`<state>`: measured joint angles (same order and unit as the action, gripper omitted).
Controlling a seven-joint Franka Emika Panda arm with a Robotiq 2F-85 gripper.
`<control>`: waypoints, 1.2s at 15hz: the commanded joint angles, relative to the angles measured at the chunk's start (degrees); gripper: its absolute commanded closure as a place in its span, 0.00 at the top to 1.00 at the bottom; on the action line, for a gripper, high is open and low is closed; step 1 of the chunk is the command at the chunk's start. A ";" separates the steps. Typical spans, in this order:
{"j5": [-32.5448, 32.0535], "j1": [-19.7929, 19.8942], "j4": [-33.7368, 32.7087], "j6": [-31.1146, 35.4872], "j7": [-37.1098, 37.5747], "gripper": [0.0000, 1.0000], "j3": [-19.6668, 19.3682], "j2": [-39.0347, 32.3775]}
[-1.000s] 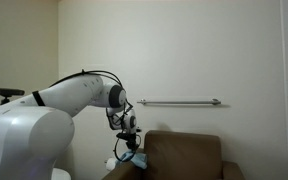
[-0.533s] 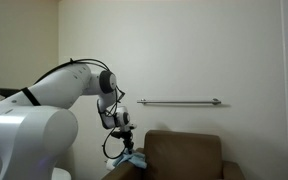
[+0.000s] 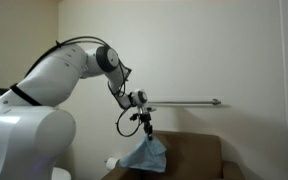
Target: Pick up all the clothes and place them on the sofa arm
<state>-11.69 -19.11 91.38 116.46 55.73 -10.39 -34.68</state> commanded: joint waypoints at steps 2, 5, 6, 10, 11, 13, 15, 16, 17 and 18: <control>-1.80 7.19 5.98 -7.34 -1.26 0.01 -0.14 9.99; -2.18 9.24 2.57 -8.45 -0.77 0.04 1.32 7.80; -2.18 9.79 2.86 -8.62 -0.97 0.04 1.25 8.04; -4.80 8.27 3.12 -7.16 2.02 0.01 0.95 7.57; -6.63 8.36 2.79 -6.42 2.72 0.01 0.44 8.06; -10.79 9.32 1.17 -5.32 4.07 0.01 -0.90 9.55; -13.87 9.48 2.49 -1.61 6.75 0.01 -1.41 11.64; -14.94 9.67 3.61 0.10 8.49 0.01 -1.74 13.37; -15.10 10.37 4.14 1.35 9.26 0.01 -1.84 14.39; -14.94 11.08 3.87 1.58 9.74 0.01 -1.88 14.91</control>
<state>-24.80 -9.69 91.89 115.28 61.92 -12.66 -24.16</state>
